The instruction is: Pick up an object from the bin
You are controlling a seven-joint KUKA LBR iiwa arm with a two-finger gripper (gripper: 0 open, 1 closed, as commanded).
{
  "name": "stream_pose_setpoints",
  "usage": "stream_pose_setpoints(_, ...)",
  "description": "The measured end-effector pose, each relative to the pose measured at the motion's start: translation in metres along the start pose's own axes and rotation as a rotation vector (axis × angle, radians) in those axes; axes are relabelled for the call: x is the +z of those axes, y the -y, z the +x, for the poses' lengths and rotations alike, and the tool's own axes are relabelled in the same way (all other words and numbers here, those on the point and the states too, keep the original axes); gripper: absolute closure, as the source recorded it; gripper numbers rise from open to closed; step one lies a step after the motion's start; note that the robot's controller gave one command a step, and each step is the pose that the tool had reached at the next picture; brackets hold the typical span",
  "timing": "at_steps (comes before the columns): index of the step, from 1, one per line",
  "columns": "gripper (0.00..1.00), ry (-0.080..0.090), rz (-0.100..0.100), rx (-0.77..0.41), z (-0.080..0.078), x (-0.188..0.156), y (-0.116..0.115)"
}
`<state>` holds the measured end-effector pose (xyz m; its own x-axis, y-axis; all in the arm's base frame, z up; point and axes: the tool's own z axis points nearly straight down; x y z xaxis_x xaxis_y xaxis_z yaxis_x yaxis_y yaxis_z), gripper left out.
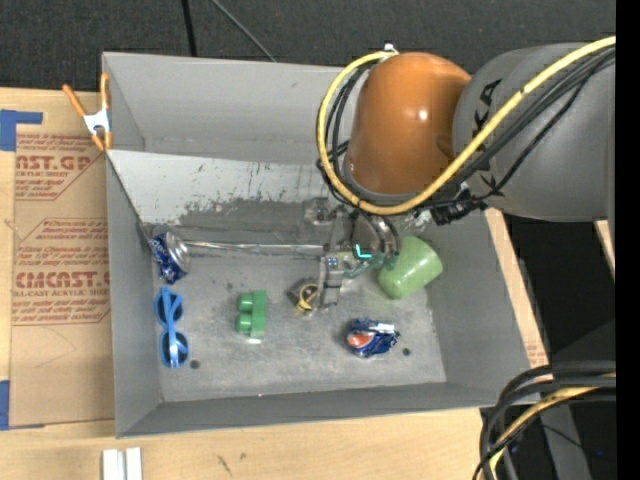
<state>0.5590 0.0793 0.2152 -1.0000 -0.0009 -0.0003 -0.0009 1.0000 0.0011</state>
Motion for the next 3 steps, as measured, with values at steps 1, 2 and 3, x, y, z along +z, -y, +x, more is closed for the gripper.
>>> stream_pose_setpoints(1,0.00,-0.004,-0.001,-0.228,-0.010,0.111,-0.079)
stream_pose_setpoints(2,0.00,-0.011,-0.002,-0.244,-0.018,0.145,-0.062)
stream_pose_setpoints(3,1.00,-0.004,-0.002,-0.246,-0.020,0.141,-0.063)
